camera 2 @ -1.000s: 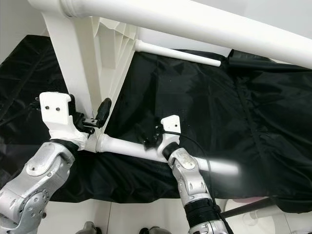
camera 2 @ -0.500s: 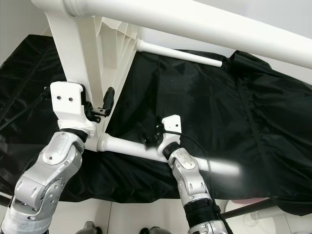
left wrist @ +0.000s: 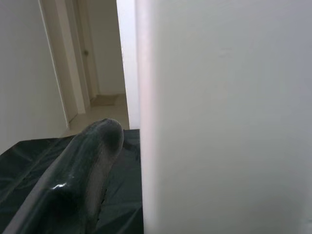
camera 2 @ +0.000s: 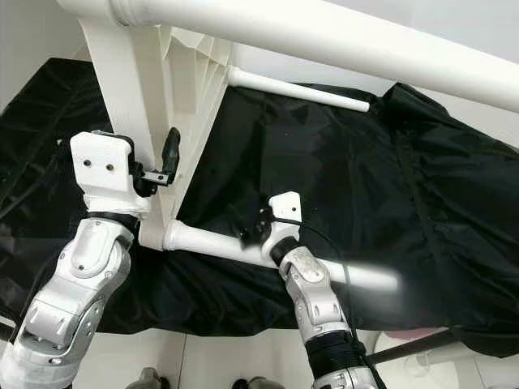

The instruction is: Building children table

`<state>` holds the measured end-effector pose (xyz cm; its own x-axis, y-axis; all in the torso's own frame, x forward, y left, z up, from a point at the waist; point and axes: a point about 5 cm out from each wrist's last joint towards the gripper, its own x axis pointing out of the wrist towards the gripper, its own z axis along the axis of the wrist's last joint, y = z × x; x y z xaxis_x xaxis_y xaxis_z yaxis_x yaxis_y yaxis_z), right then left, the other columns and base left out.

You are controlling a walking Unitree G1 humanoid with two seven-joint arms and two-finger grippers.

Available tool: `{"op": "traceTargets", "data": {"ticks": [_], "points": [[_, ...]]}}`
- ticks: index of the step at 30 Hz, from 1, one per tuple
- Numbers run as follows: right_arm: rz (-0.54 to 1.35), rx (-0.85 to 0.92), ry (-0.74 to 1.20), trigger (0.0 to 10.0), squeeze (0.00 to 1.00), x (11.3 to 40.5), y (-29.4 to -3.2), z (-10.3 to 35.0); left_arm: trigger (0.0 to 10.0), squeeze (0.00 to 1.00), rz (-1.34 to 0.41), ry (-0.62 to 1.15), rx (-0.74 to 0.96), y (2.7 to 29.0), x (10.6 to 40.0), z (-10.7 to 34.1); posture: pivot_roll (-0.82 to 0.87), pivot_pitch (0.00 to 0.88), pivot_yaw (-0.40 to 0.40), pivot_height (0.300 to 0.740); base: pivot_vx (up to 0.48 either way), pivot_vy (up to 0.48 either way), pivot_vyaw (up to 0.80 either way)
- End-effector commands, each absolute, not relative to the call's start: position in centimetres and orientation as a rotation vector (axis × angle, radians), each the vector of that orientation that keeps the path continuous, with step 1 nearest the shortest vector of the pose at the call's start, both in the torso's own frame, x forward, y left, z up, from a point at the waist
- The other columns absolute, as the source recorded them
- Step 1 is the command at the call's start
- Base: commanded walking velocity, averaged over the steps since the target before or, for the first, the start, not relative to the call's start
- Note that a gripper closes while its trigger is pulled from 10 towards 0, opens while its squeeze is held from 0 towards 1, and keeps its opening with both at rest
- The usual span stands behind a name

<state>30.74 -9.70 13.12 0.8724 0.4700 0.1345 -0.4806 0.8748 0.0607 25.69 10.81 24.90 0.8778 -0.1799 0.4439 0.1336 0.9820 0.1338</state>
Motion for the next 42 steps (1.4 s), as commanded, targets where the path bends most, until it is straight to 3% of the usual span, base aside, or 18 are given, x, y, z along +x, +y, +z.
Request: {"op": "traceTargets", "data": {"ticks": [1,11,29,30,32,33,42], "points": [[0.479,0.098,-0.08,10.0,0.0,30.7,-10.0,12.2,10.0,0.0,-0.336,-0.452,0.15,9.8,25.6,24.3,0.05,0.126,-0.084,0.74,0.0,0.0,0.0],[0.477,0.1,-0.076,10.0,0.0,30.5,-9.9,12.0,10.0,0.0,-0.389,-0.383,0.196,9.5,26.3,23.2,0.04,0.126,-0.078,0.74,0.0,0.0,0.0],[0.457,0.109,-0.082,10.0,0.0,30.4,-9.8,12.0,10.0,0.0,-0.36,-0.216,0.116,11.0,27.4,22.3,0.04,0.124,-0.059,0.74,0.0,0.0,0.0],[0.455,0.109,-0.084,10.0,0.0,30.5,-9.8,12.0,4.7,0.0,-0.357,-0.223,0.12,11.1,27.4,22.4,0.04,0.123,-0.057,0.74,0.0,0.0,0.0],[0.453,0.11,-0.085,10.0,0.0,30.5,-9.8,12.0,4.7,0.0,-0.353,-0.228,0.124,11.2,27.4,22.5,0.04,0.123,-0.057,0.74,0.0,0.0,0.0],[0.452,0.11,-0.085,10.0,0.0,30.5,-9.8,12.0,0.3,0.0,-0.35,-0.232,0.124,11.3,27.4,22.5,0.04,0.123,-0.058,0.74,0.0,0.0,0.0],[0.446,0.111,-0.087,10.0,0.0,30.5,-9.7,12.0,0.0,0.0,-0.327,-0.23,0.121,11.9,27.6,22.8,0.04,0.119,-0.057,0.74,0.0,0.0,0.0]]}}
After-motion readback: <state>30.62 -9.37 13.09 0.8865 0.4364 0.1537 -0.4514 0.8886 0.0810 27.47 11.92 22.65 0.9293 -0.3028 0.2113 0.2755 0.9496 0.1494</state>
